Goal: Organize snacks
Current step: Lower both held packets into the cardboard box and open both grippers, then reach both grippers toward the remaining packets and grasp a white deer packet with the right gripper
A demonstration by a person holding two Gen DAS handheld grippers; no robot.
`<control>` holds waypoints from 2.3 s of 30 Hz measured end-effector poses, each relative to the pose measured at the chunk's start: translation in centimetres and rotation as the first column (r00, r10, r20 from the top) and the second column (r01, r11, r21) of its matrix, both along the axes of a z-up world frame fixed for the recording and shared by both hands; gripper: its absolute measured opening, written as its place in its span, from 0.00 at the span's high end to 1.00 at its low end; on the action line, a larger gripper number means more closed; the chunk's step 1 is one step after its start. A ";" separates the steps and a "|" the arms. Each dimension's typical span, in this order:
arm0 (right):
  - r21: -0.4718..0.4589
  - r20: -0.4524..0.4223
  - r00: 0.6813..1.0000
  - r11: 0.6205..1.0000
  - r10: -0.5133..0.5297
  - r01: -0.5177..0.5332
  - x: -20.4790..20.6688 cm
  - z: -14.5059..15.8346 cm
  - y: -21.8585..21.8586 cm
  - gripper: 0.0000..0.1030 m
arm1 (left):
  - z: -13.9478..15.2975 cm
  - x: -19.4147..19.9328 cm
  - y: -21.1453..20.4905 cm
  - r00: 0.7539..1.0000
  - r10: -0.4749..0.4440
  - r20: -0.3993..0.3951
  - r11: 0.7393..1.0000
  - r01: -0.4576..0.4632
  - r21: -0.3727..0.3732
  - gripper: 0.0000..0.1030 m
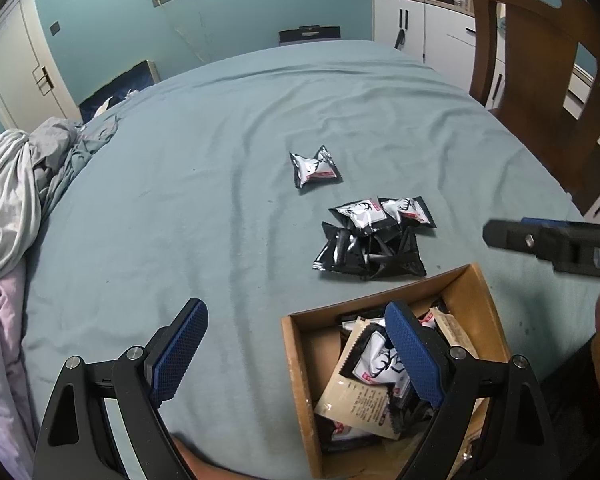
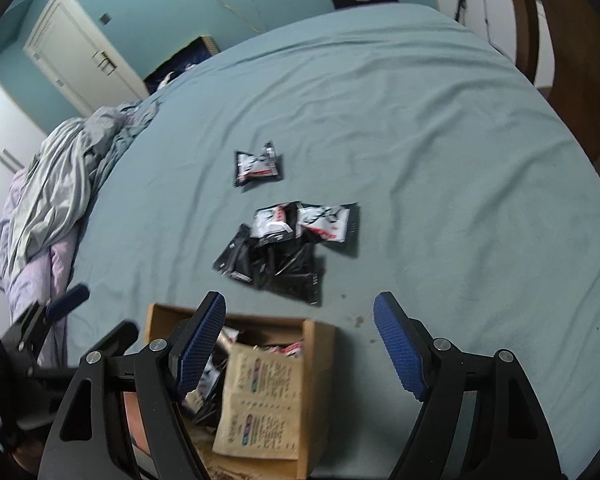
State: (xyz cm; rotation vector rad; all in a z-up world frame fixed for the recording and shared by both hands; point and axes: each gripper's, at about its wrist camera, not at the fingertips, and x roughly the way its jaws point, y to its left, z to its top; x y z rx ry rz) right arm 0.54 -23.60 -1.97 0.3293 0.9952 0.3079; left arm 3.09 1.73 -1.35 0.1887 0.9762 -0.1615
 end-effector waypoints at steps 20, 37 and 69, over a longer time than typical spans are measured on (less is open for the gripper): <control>0.027 -0.282 0.957 0.996 -0.072 0.083 11.4 -4.2 -2.1 0.26 | -2.5 2.7 0.8 0.994 0.033 -0.100 0.999 -0.033 0.002 0.11; -0.058 -0.296 0.949 0.990 0.106 -0.129 17.7 -7.8 4.4 0.26 | -2.6 3.2 0.8 0.993 0.031 -0.114 0.999 -0.033 -0.019 0.11; 0.119 0.062 0.995 0.990 -0.083 0.075 -3.7 0.7 -3.8 0.70 | -3.2 6.8 -3.8 0.994 -0.009 -0.109 0.995 0.020 0.100 0.11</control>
